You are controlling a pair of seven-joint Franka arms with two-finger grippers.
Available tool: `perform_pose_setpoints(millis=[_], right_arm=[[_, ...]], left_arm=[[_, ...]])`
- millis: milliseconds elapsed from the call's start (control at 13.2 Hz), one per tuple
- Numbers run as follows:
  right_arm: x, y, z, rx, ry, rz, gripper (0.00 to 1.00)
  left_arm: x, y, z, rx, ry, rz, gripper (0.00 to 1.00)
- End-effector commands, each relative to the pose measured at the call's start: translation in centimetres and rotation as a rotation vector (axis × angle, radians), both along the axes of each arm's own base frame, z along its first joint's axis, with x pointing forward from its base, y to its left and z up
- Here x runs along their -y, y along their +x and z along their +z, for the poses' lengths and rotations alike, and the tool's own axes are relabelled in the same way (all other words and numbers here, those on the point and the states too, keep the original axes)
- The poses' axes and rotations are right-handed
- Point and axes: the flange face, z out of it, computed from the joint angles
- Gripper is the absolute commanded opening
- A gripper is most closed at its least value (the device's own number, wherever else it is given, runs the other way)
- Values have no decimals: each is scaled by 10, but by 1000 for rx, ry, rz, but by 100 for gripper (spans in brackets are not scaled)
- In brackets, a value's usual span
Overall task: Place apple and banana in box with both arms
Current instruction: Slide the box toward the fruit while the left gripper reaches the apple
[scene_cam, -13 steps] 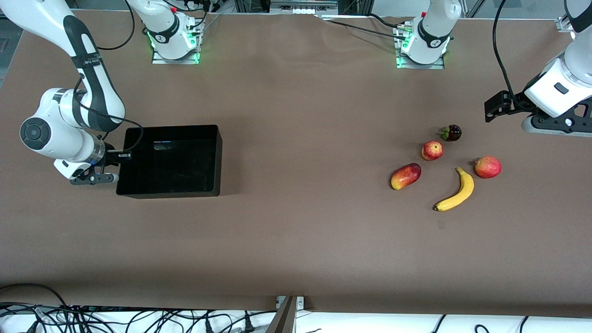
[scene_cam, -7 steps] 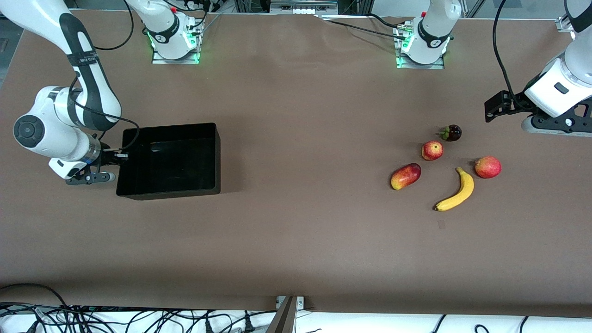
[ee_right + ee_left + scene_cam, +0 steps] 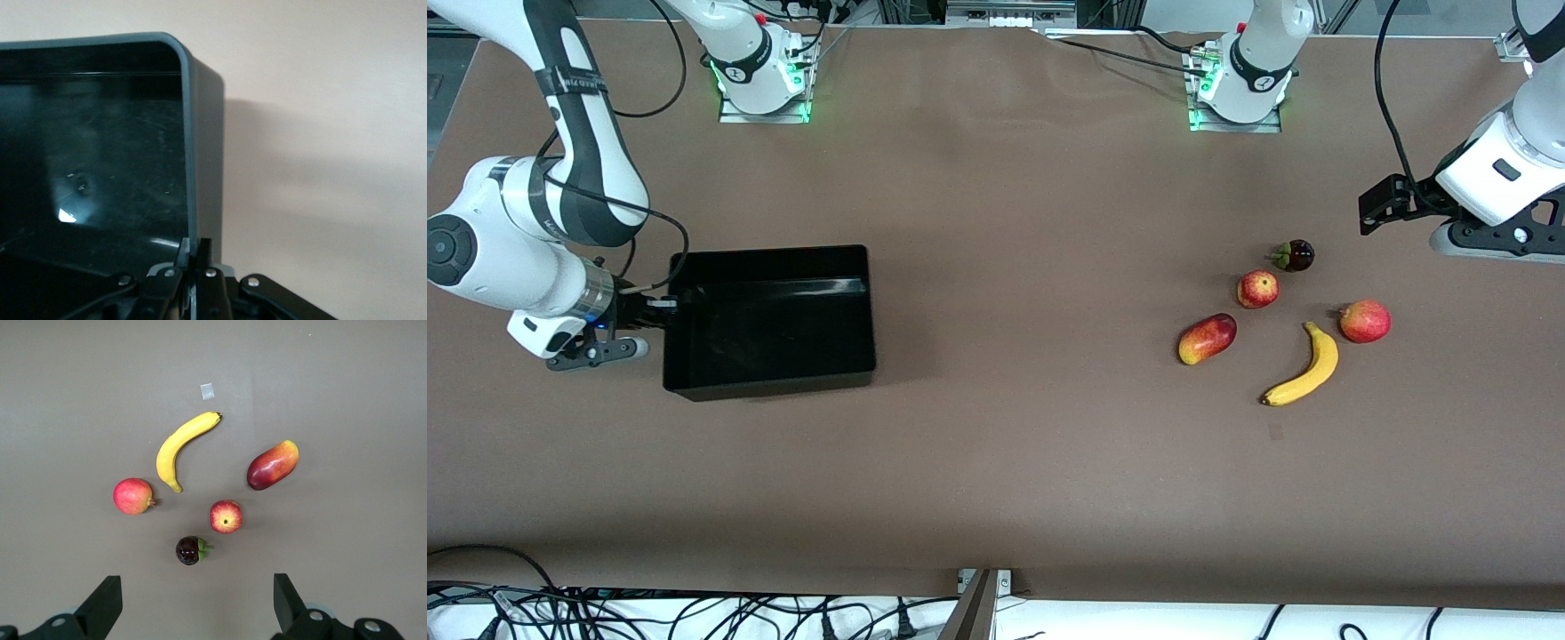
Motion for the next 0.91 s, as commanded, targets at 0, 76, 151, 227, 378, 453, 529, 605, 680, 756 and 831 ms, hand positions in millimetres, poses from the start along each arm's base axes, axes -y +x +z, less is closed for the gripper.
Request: perform_pose_setpoints(millis=[0, 76, 151, 227, 378, 453, 529, 605, 680, 756, 831], right_arm=[[-71, 19, -4, -48, 86, -80, 0], [-100, 21, -11, -70, 157, -128, 0], [-134, 22, -16, -91, 205, -132, 0], [-170, 16, -27, -119, 217, -125, 0], [-227, 10, -49, -100, 212, -160, 0], [-261, 2, -52, -82, 213, -161, 0], [-291, -7, -61, -80, 208, -174, 0], [-319, -14, -71, -73, 199, -196, 0], [-341, -19, -77, -69, 192, -218, 0], [-362, -26, -84, -71, 182, -232, 0], [-377, -33, -88, -66, 175, -237, 0]], left_arm=[[-2, 2, 4, -8, 19, 2, 100], [-2, 3, 4, -8, 19, 3, 100], [-1, 2, 4, -9, 19, 5, 100], [0, 3, -4, -34, 15, 1, 100], [-3, 3, -12, -79, 11, 3, 100], [-2, 3, -14, -87, 12, 3, 100], [0, 3, -17, -93, 13, 3, 100], [1, 9, -30, -117, 13, 3, 100], [-3, 12, -45, -155, 14, 10, 100], [-9, 10, -54, -203, 15, 4, 100], [-15, 9, -70, -265, 13, 6, 100]])
